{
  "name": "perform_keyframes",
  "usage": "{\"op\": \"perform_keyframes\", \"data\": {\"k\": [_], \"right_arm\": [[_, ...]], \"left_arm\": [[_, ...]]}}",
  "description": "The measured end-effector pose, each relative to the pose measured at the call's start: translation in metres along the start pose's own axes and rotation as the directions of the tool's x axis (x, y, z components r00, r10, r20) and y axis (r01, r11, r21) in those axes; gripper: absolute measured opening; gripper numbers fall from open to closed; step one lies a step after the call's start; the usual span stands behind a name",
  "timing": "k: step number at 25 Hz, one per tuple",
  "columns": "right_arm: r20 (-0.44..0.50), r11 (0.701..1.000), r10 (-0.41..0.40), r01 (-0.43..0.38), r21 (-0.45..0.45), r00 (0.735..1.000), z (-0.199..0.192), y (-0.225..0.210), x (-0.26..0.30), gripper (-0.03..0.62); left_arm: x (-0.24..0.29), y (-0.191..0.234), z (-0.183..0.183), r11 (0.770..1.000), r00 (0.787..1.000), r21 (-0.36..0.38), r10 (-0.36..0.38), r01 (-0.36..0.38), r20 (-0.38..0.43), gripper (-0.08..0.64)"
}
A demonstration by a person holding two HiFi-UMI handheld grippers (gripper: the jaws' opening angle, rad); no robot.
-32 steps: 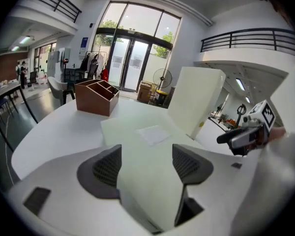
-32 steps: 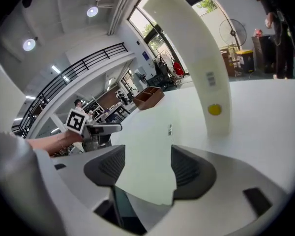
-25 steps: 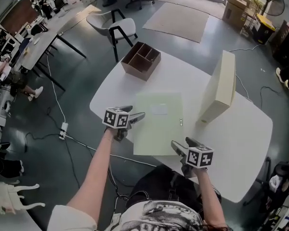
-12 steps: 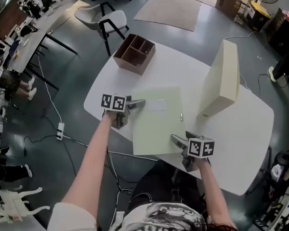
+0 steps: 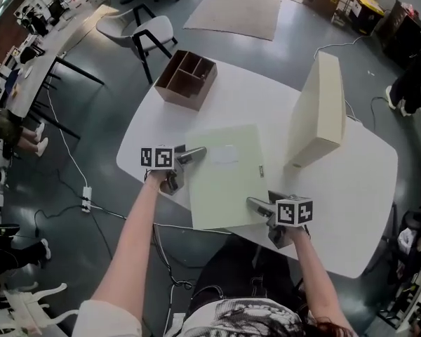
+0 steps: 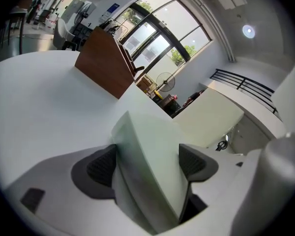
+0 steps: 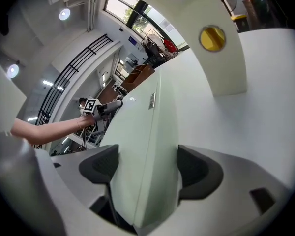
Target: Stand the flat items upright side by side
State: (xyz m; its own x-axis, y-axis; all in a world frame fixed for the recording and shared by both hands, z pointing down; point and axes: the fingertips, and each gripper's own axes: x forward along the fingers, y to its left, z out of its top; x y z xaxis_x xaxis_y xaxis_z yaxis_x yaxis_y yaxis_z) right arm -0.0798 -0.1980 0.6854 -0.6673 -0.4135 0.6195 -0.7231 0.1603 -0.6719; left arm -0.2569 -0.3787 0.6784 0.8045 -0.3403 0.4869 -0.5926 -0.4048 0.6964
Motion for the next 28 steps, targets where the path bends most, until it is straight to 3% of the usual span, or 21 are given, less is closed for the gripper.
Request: {"op": "perform_keyframes", "data": {"k": [7,15,22,28], "right_arm": [[0.054,0.999,0.001,0.001,-0.04,0.999,-0.007,0.003,-0.008,0.36],[0.089,0.977,0.005,0.014,-0.214,0.996,-0.012,0.021,-0.024,0.353],[0.144,0.927,0.006,0.048,-0.373,0.99,-0.021,0.033,-0.047,0.342],[0.176,0.875,0.009,0.078,-0.478,0.984,-0.037,0.031,-0.078,0.336]], "left_arm": [[-0.006,-0.02,0.011,0.994,0.993,0.11,-0.005,-0.008,0.116,0.393],[-0.046,-0.077,0.023,0.96,0.967,0.281,-0.063,-0.009,0.246,0.39],[-0.087,-0.141,0.02,0.89,0.944,0.451,-0.088,-0.069,0.318,0.382],[-0.11,-0.203,-0.006,0.813,0.922,0.562,-0.091,-0.149,0.377,0.376]]}}
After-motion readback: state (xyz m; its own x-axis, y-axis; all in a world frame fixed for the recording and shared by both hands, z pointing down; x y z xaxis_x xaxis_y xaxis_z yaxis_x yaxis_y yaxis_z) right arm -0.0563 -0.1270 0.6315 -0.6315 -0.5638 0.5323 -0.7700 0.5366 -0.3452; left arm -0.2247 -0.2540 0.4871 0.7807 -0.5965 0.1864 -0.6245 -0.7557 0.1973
